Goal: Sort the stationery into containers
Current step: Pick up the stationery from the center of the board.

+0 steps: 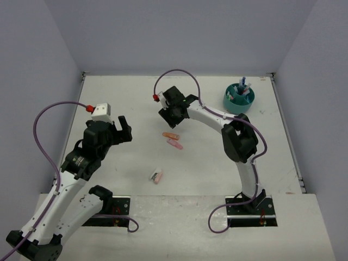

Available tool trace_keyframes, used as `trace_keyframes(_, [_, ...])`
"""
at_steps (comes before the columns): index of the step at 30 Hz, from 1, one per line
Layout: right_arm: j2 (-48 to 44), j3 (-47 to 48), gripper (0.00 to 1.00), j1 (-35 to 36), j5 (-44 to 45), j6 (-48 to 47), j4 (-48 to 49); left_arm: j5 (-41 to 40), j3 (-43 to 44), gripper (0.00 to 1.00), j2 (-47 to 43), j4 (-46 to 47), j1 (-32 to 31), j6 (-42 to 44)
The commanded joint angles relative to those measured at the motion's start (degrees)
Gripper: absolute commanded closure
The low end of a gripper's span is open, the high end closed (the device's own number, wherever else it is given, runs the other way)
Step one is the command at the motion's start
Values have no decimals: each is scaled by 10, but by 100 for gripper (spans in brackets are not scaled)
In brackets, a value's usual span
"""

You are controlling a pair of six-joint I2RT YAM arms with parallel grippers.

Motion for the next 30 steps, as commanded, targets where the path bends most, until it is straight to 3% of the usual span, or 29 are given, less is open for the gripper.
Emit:
trace_keyframes(1, [16,40,50,20,0,-34,-46,6,1,0,-3,21,4,9])
trace_keyframes(19, [99,87,54,43,-10,-45,-69,16,0,0,-2,25,4,13])
trace_keyframes(30, [96,85,88,39,2,-42,-78,23,0,0,-2,27,4,15])
